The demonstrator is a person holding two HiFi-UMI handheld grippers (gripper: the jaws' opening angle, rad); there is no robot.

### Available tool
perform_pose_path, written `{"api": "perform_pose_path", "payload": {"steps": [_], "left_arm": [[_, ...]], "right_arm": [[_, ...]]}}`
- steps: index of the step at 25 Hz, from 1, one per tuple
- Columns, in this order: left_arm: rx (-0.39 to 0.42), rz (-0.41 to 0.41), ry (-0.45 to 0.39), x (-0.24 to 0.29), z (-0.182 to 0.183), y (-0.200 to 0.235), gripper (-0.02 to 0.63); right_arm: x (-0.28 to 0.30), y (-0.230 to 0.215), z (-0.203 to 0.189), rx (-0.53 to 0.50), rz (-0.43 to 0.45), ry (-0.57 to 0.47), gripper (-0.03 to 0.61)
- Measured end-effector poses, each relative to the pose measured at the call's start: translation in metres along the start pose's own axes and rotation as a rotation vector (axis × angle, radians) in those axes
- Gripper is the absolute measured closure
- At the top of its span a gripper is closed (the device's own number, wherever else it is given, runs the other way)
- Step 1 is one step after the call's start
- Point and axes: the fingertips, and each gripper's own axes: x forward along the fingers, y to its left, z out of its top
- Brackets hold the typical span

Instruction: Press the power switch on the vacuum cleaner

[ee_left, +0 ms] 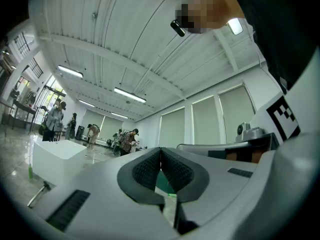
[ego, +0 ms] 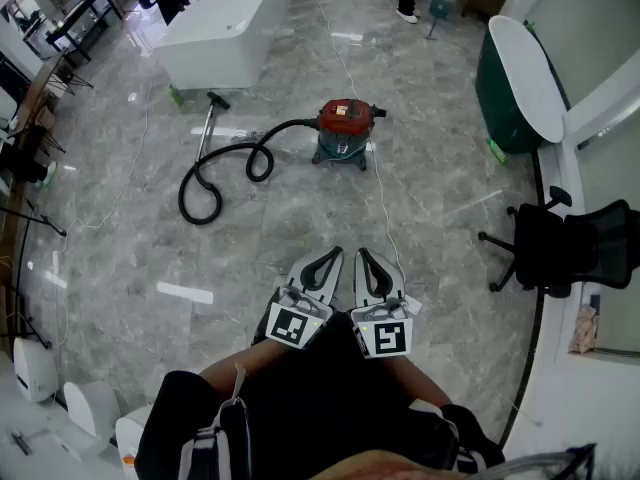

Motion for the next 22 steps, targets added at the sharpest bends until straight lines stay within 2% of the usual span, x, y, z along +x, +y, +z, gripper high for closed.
{"api": "perform_pose_path", "payload": {"steps": [7,12,14,19,22], "left_arm": [[0.028,0.041,-0.017,0.012,0.005,0.012,0.594],[0.051,0.05,-0.017,0.013,0.003,0.005,0.594],[0.055,0.051,0.003,0.011,-0.002,0.003,0.594],[0.015,0.08,-0.024,0.013,0.005,0.01,0.594],[0.008,0.094,0.015,0.015,-0.004,0.017,0.594]], "right_arm": [[0.007,-0.014,0.004,-0.004,0.007,-0.028,0.56],[0.004,-0.017,0.0,-0.006,0.036,-0.033,0.56],[0.002,-0.018,-0.004,0.028,0.044,-0.031,0.56],[-0.005,-0.023,-0.005,0.085,0.031,-0.047,0.56],[-0.006,-0.034,-0.008,0.106,0.009,-0.053,0.56]]}}
